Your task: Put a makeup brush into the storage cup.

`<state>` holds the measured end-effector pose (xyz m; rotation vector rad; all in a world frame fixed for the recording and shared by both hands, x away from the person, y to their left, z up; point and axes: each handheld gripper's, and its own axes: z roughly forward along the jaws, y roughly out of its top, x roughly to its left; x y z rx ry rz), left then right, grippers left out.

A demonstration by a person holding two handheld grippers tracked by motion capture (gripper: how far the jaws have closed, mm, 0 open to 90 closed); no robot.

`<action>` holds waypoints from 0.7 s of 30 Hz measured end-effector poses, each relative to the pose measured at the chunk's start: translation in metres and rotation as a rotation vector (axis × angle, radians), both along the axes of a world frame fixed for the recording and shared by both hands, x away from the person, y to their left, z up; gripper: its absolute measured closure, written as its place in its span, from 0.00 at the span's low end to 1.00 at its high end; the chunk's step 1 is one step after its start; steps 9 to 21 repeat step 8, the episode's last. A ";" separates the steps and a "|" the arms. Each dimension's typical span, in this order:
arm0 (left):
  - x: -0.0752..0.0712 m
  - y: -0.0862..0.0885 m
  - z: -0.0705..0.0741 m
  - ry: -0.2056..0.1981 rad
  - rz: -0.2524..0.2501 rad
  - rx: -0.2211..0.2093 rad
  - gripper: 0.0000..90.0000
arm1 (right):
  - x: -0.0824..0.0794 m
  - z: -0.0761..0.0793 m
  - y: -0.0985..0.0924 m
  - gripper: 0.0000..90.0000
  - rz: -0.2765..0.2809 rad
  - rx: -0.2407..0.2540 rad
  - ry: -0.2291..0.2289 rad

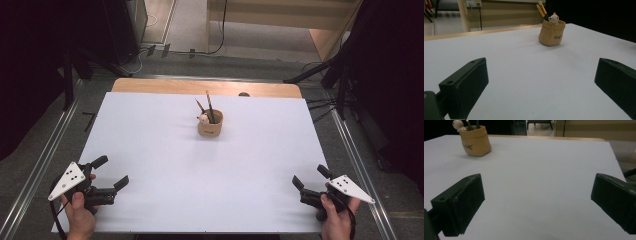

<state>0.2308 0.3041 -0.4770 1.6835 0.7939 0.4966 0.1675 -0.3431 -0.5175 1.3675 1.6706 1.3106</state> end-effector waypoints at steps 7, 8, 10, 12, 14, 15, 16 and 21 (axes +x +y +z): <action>0.001 -0.003 0.001 -0.004 -0.008 -0.003 0.00 | -0.004 0.000 -0.006 0.00 -0.032 0.010 0.004; 0.001 -0.003 0.001 -0.005 -0.009 0.000 0.00 | -0.004 0.000 -0.006 0.00 -0.037 0.012 0.008; 0.001 -0.003 0.001 -0.005 -0.009 0.000 0.00 | -0.004 0.000 -0.006 0.00 -0.037 0.012 0.008; 0.001 -0.003 0.001 -0.005 -0.009 0.000 0.00 | -0.004 0.000 -0.006 0.00 -0.037 0.012 0.008; 0.001 -0.003 0.001 -0.005 -0.009 0.000 0.00 | -0.004 0.000 -0.006 0.00 -0.037 0.012 0.008; 0.001 -0.003 0.001 -0.005 -0.009 0.000 0.00 | -0.004 0.000 -0.006 0.00 -0.037 0.012 0.008; 0.001 -0.003 0.001 -0.005 -0.009 0.000 0.00 | -0.004 0.000 -0.006 0.00 -0.037 0.012 0.008; 0.001 -0.003 0.001 -0.005 -0.009 0.000 0.00 | -0.004 0.000 -0.006 0.00 -0.037 0.012 0.008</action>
